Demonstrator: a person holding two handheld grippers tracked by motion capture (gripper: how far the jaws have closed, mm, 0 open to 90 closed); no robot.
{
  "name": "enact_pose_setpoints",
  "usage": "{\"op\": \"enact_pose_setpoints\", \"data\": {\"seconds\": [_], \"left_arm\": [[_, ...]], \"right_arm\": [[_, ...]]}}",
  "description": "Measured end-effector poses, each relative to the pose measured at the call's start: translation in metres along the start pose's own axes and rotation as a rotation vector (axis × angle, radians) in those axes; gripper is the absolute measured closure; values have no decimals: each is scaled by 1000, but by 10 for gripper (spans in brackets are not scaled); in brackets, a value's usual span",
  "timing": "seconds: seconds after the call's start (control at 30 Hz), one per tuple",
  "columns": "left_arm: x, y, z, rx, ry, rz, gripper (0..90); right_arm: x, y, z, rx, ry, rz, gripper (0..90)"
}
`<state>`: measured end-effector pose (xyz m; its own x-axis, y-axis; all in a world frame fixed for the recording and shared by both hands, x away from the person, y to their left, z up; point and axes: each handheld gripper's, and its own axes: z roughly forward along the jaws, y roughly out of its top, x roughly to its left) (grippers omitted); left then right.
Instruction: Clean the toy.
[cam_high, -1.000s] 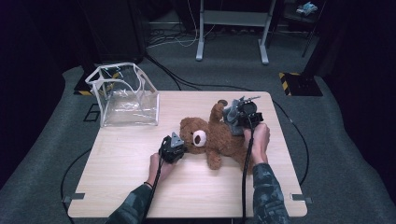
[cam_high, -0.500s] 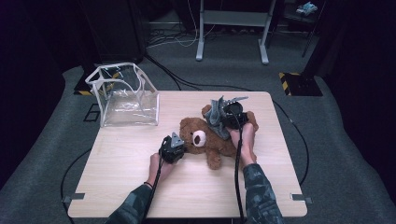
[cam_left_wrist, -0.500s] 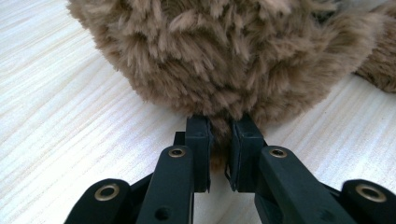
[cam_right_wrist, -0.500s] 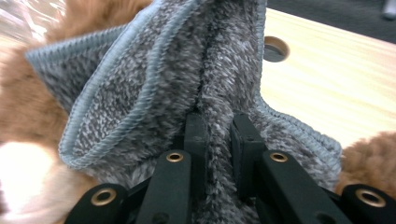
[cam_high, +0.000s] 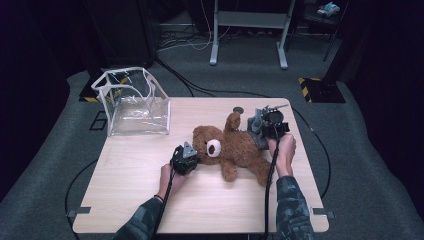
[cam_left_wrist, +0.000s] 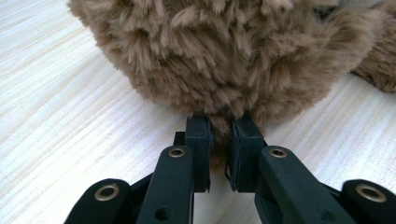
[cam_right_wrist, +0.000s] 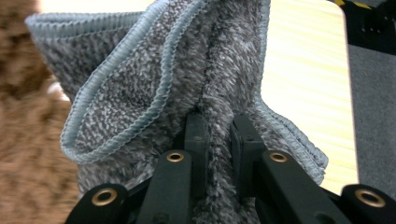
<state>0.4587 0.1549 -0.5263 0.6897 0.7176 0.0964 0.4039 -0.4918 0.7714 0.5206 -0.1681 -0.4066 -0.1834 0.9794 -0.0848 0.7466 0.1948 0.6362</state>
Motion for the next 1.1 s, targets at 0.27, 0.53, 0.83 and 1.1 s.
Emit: {"op": "enact_pose_setpoints", "data": {"seconds": [0.27, 0.53, 0.83, 1.1], "left_arm": [[-1, 0, 0, -2, 0, -5, 802], [-1, 0, 0, -2, 0, -5, 802], [0, 0, 0, 1, 0, 1, 802], [0, 0, 0, 3, 0, 2, 802]], "right_arm": [[17, 6, -20, -124, 79, -16, 796], [34, 7, -5, -90, 107, -70, 796], [-13, -8, 5, -19, -30, 47, 798], [-33, -13, -18, -96, -36, 110, 797]]}}
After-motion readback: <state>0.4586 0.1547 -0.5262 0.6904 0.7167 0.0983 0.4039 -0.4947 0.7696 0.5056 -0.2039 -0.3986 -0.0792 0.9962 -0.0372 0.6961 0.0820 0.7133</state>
